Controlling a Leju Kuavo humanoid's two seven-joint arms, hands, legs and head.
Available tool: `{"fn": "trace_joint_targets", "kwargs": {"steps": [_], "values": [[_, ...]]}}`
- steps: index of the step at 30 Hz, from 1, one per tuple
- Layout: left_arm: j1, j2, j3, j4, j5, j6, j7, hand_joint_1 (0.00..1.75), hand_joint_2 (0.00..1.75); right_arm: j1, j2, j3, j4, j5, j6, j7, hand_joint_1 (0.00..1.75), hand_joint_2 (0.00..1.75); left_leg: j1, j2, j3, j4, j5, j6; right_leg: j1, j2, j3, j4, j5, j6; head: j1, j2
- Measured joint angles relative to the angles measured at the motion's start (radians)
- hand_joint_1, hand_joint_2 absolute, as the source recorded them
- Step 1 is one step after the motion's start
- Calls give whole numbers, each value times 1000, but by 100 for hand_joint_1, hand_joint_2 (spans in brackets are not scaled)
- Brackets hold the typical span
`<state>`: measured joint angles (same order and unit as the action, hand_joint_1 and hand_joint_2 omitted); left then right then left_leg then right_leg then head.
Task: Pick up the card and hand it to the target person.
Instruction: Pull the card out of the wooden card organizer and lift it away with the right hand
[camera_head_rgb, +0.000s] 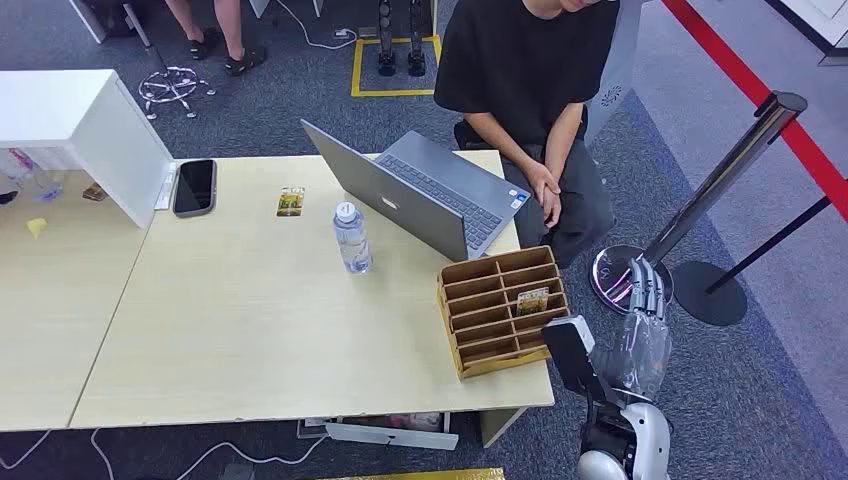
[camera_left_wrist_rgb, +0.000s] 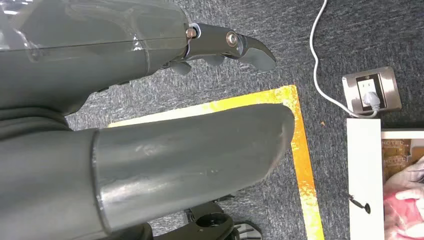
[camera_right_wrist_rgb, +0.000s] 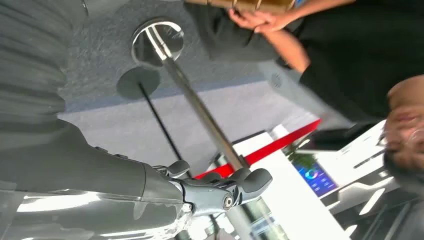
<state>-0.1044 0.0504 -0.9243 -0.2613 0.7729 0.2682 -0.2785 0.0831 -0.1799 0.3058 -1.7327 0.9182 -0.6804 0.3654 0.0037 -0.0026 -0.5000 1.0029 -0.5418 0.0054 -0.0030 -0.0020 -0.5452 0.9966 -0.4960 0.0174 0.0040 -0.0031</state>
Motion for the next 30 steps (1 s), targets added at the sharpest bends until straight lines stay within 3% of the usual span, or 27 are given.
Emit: {"fn": "trace_joint_targets", "kwargs": {"steps": [9,16,21,30], "values": [[-4,0,0,0,-11,-12,4,0,0,-84,-104,43,-51,16,149,69,2,175,0,0,0,0,0,0,0,0,0,0,0,0,0,0],[-18,0,-12,0,-22,-19,18,0,0,-152,-156,97,-46,-94,314,64,31,175,0,0,0,0,0,0,0,0,0,0,0,0,0,0],[-21,0,-19,0,-24,-19,21,0,0,-175,-181,118,-33,-132,354,62,51,175,0,0,0,0,0,0,0,0,0,0,0,0,0,0],[-26,0,-30,0,-36,-28,26,0,0,-197,-211,153,-12,-154,395,65,54,175,0,0,0,0,0,0,0,0,0,0,0,0,0,0]]}}
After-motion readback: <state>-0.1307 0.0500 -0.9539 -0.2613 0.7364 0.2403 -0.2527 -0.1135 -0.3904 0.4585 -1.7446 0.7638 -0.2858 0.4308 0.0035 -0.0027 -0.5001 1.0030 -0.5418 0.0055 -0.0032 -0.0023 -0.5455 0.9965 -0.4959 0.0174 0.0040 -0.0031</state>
